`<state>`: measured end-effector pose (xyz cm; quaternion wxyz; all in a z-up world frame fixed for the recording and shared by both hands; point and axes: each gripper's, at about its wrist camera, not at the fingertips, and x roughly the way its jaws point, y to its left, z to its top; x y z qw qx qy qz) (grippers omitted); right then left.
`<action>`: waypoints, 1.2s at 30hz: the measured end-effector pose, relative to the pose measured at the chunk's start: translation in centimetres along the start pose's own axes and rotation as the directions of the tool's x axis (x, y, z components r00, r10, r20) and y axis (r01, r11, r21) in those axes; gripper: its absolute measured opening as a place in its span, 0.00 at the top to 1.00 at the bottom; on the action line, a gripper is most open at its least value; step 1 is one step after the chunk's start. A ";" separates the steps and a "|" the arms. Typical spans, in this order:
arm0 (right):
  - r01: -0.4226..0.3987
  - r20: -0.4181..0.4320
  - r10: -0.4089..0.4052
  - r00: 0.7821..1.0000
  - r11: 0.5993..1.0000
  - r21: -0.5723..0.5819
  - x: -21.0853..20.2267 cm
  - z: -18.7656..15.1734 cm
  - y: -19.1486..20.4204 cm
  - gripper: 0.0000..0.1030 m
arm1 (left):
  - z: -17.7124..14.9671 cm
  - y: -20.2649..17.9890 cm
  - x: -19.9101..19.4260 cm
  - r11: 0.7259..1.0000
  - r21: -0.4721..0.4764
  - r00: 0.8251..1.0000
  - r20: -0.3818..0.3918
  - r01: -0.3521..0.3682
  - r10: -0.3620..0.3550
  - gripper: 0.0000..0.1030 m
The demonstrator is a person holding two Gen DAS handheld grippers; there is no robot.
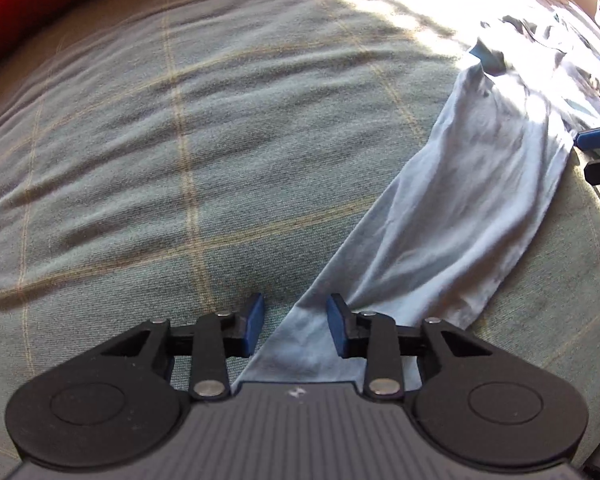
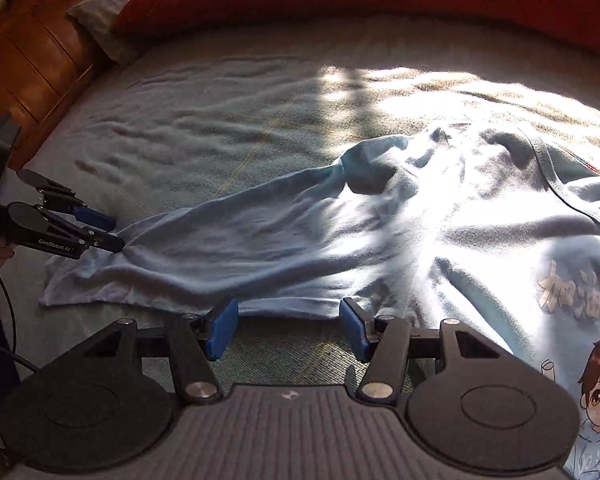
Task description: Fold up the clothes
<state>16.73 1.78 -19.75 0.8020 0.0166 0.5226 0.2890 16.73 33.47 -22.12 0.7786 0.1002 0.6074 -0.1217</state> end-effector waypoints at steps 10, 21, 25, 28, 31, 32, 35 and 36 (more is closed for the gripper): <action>0.000 0.007 0.000 1.000 1.000 0.013 -0.7 -0.4 2.5 0.39 | -9.8 6.2 -6.0 0.806 -0.590 0.988 0.088 -0.052 0.128 0.64; -0.028 -0.022 0.026 0.999 0.998 -0.058 0.6 -0.3 6.6 0.23 | -17.2 5.8 -3.6 0.475 -0.877 0.994 0.098 0.066 0.042 0.66; -0.047 -0.036 0.044 0.998 0.994 -0.094 1.1 -0.2 8.2 0.22 | -16.7 6.3 -3.8 0.480 -0.871 0.991 0.129 0.104 0.020 0.92; -0.057 -0.040 0.054 0.998 0.993 -0.100 1.2 -0.2 8.7 0.22 | -16.7 7.0 -4.9 0.494 -0.863 0.990 0.138 0.102 0.037 0.92; -0.060 -0.046 0.055 0.997 0.992 -0.110 1.3 -0.3 8.9 0.22 | -16.5 7.5 -5.5 0.524 -0.845 0.991 0.132 0.102 0.021 0.83; -0.057 -0.048 0.052 0.997 0.992 -0.112 1.3 -0.4 9.0 0.22 | -16.2 7.6 -5.7 0.544 -0.837 0.994 0.100 0.059 0.046 0.82; -0.052 -0.052 0.046 0.998 0.992 -0.115 1.4 -0.5 8.9 0.22 | -15.4 7.8 -6.7 0.611 -0.784 0.983 0.010 -0.105 0.183 0.85; -0.051 -0.051 0.046 0.998 0.992 -0.115 1.4 -0.5 8.9 0.22 | -15.2 7.9 -7.1 0.623 -0.774 0.978 0.020 -0.117 0.208 0.83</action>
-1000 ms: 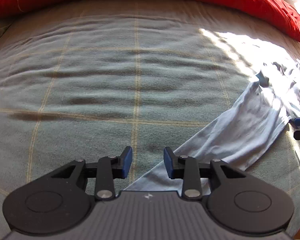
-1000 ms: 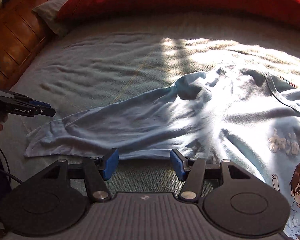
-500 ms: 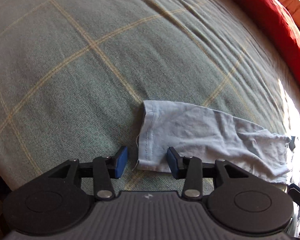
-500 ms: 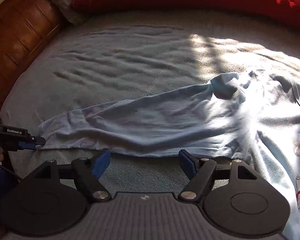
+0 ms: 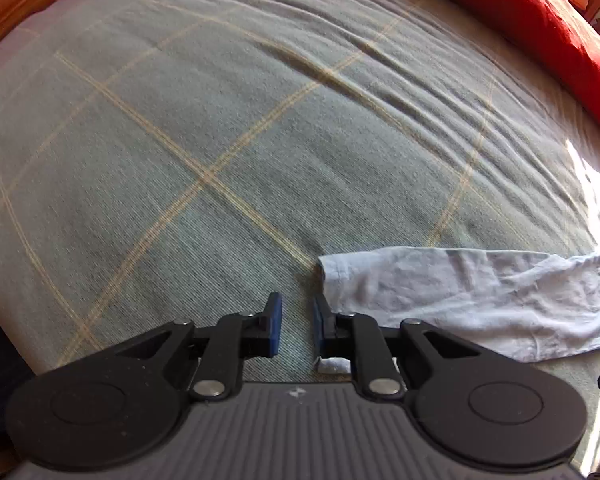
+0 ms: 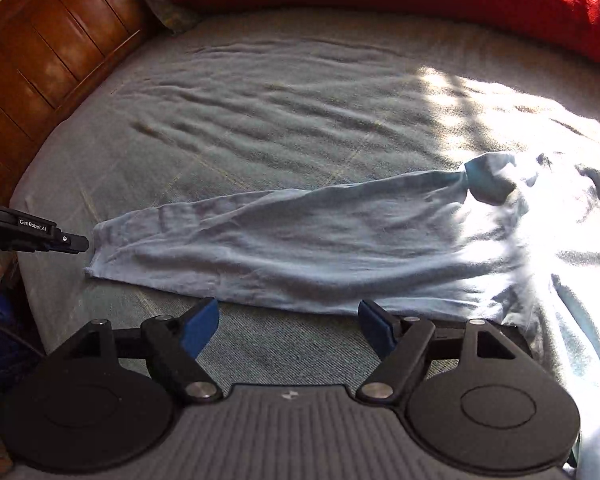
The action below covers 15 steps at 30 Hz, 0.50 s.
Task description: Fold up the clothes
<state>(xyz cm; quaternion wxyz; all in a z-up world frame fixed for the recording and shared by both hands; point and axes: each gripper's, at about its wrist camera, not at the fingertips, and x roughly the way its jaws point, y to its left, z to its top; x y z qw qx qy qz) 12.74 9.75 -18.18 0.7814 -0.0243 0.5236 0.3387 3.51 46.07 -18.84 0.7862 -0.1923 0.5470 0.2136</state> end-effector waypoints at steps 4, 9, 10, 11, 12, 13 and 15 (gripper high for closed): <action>0.006 0.002 -0.006 1.000 1.000 -0.002 0.1 0.0 0.0 0.22 | 1.4 -3.0 0.5 0.978 0.081 0.981 -0.007 0.193 -0.194 0.73; 0.021 -0.007 -0.021 1.000 1.000 -0.020 0.7 0.0 0.7 0.21 | 1.4 -11.1 4.1 0.881 0.201 0.903 -0.148 0.427 -0.404 0.67; 0.029 -0.003 -0.029 1.000 0.999 -0.026 0.6 0.0 0.7 0.20 | 1.2 -12.1 4.9 0.874 0.218 0.899 -0.168 0.434 -0.405 0.64; 0.037 0.002 -0.036 0.999 0.999 -0.032 0.6 0.1 0.8 0.17 | 1.0 -12.9 5.5 0.871 0.231 0.899 -0.187 0.433 -0.397 0.64; 0.045 0.007 -0.044 0.999 0.998 -0.039 0.6 0.1 0.8 0.13 | 0.7 -13.1 5.8 0.878 0.239 0.906 -0.197 0.416 -0.376 0.66; 0.056 0.012 -0.055 0.998 0.997 -0.050 0.5 0.2 0.7 0.13 | 0.6 -13.0 5.6 0.878 0.247 0.909 -0.187 0.410 -0.372 0.68; 0.097 0.024 -0.096 0.995 0.992 -0.077 0.2 0.3 0.2 0.13 | 0.7 -12.6 5.0 0.893 0.284 0.936 -0.150 0.349 -0.318 0.68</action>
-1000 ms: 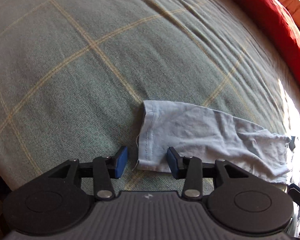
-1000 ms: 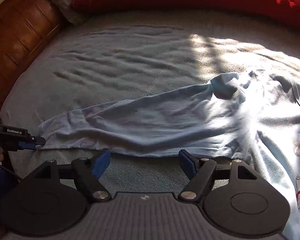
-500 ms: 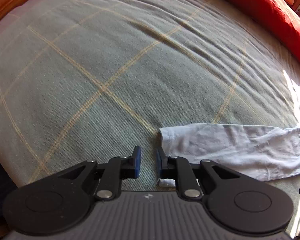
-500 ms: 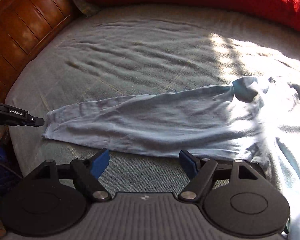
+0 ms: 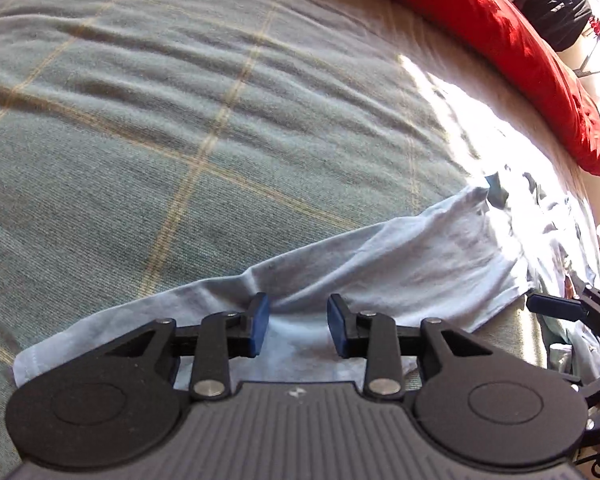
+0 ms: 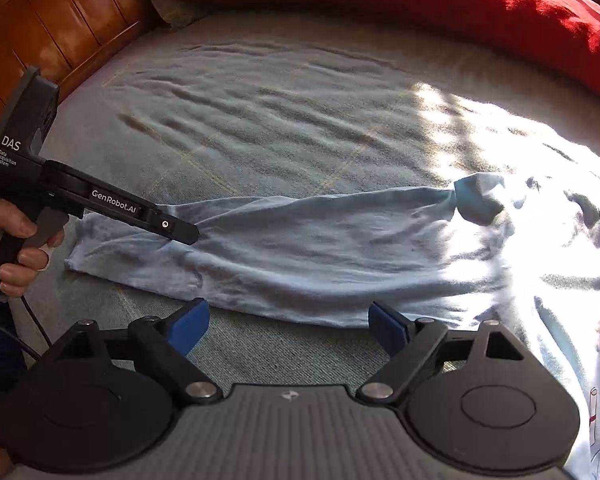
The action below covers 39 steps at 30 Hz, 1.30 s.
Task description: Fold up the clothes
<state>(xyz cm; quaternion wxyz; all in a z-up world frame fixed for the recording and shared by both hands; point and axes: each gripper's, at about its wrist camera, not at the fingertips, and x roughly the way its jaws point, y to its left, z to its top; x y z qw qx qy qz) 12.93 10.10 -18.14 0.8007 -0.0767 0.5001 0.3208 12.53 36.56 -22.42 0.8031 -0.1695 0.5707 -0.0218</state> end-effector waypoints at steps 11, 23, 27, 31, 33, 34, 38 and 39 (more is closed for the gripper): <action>0.096 -0.024 -0.095 0.995 0.995 0.035 5.1 0.5 -3.5 0.00 | 6.7 -6.1 -0.9 0.974 0.204 0.994 0.029 0.101 -0.109 0.58; 0.119 -0.011 -0.122 0.992 0.984 -0.130 6.9 -1.2 0.9 0.00 | 11.5 -21.4 11.1 0.785 0.356 0.857 -0.299 0.508 -0.419 0.55; 0.078 0.013 -0.077 0.997 0.990 -0.114 5.7 -1.4 0.1 0.00 | 12.3 -21.1 12.7 0.841 0.389 0.926 -0.197 0.375 -0.322 0.55; 0.079 0.031 -0.077 0.997 0.994 -0.078 3.6 -2.1 -0.7 0.00 | 14.0 -20.0 11.8 0.880 0.373 0.956 -0.136 0.293 -0.261 0.57; 0.102 0.046 -0.100 0.994 0.994 -0.050 2.5 -2.4 -1.3 0.00 | 14.2 -20.2 10.3 0.857 0.386 0.940 -0.137 0.342 -0.313 0.56; 0.098 0.049 -0.097 0.994 0.995 -0.030 2.1 -2.3 -1.8 0.00 | 14.0 -20.5 10.0 0.843 0.388 0.928 -0.148 0.374 -0.343 0.54; 0.136 0.076 -0.139 0.987 0.990 0.037 1.1 -2.2 -2.6 0.00 | 12.5 -22.7 10.7 0.783 0.417 0.887 -0.220 0.462 -0.406 0.49; 0.136 0.074 -0.140 0.987 0.989 0.053 1.1 -2.2 -2.9 0.00 | 12.1 -23.0 11.4 0.791 0.444 0.907 -0.208 0.420 -0.365 0.48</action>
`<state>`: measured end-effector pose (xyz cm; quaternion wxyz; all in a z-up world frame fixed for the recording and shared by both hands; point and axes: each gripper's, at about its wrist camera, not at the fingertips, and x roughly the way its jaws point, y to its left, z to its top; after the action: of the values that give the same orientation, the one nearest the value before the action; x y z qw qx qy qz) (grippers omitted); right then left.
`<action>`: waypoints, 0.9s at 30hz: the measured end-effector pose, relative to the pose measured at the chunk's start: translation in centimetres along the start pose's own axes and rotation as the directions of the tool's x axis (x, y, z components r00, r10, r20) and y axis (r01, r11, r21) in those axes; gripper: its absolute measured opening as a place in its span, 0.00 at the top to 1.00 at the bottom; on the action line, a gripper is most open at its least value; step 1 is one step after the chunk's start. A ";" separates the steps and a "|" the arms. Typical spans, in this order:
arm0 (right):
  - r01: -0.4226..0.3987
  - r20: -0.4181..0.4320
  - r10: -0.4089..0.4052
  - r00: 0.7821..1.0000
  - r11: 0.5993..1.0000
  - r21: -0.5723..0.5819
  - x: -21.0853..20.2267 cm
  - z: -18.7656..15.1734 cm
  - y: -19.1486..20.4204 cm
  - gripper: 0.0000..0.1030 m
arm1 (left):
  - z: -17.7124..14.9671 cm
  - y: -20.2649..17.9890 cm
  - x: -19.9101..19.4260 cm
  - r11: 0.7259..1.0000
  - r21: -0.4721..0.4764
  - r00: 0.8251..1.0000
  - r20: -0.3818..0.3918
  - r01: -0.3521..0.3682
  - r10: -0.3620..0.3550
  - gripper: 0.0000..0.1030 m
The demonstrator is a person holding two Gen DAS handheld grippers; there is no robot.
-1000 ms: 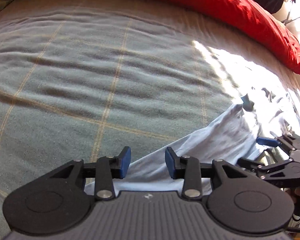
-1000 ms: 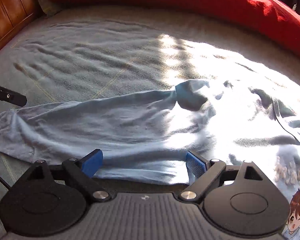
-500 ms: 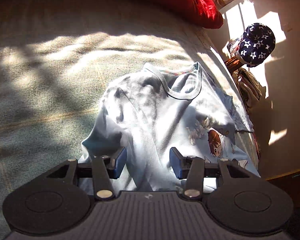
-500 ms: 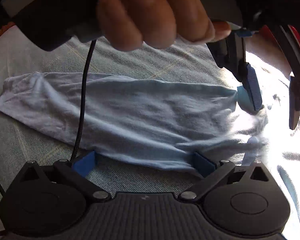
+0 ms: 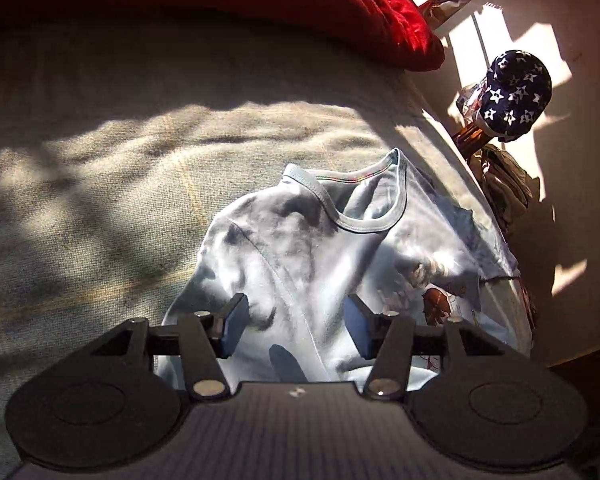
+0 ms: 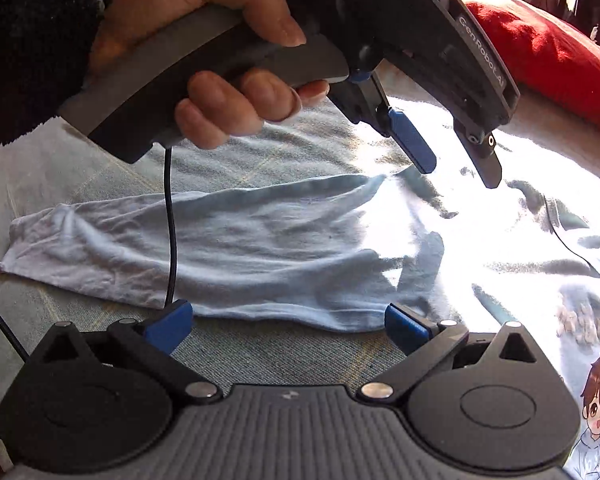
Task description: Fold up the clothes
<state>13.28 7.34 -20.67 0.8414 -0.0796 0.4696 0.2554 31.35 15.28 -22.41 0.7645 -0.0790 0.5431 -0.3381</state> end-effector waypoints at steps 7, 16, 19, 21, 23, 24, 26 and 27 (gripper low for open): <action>0.033 -0.019 -0.032 0.999 0.999 0.023 -0.5 -0.6 -0.8 0.00 | -0.2 0.4 -0.7 0.972 0.065 0.974 0.026 -0.227 0.225 0.65; 0.047 -0.046 -0.044 0.998 0.998 0.047 -2.1 -2.8 -1.5 0.00 | -5.6 0.0 -5.1 0.996 -0.022 0.995 -0.052 -0.084 0.082 0.53; 0.059 -0.063 -0.056 0.996 0.997 0.048 -2.3 -3.6 -1.8 0.00 | -8.1 1.8 -4.5 0.964 -0.048 0.965 -0.054 -0.260 0.257 0.57; 0.081 -0.073 -0.077 0.994 0.996 0.048 -2.5 -4.1 -1.8 0.00 | -8.7 2.5 -5.7 0.953 -0.094 0.958 -0.022 -0.287 0.286 0.65; 0.088 -0.081 -0.083 0.993 0.995 0.053 -2.8 -4.4 -1.9 0.00 | -9.1 2.8 -7.3 0.946 -0.137 0.954 0.017 -0.293 0.298 0.65; 0.091 -0.084 -0.086 0.993 0.994 0.056 -2.9 -4.6 -2.0 0.00 | -9.2 2.4 -8.0 0.947 -0.132 0.953 0.039 -0.292 0.299 0.65; 0.099 -0.084 -0.093 0.992 0.993 0.071 -3.2 -4.9 -2.0 0.00 | -9.6 1.7 -8.7 0.966 -0.121 0.970 0.050 -0.230 0.238 0.64; 0.099 -0.084 -0.092 0.992 0.992 0.083 -3.5 -5.0 -2.0 0.00 | -9.8 1.4 -8.6 0.973 -0.113 0.978 0.038 -0.201 0.206 0.62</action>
<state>9.04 2.56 -20.70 0.8359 -0.0755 0.5090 0.1910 21.71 23.89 -20.32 0.8029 -0.0725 0.5468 -0.2261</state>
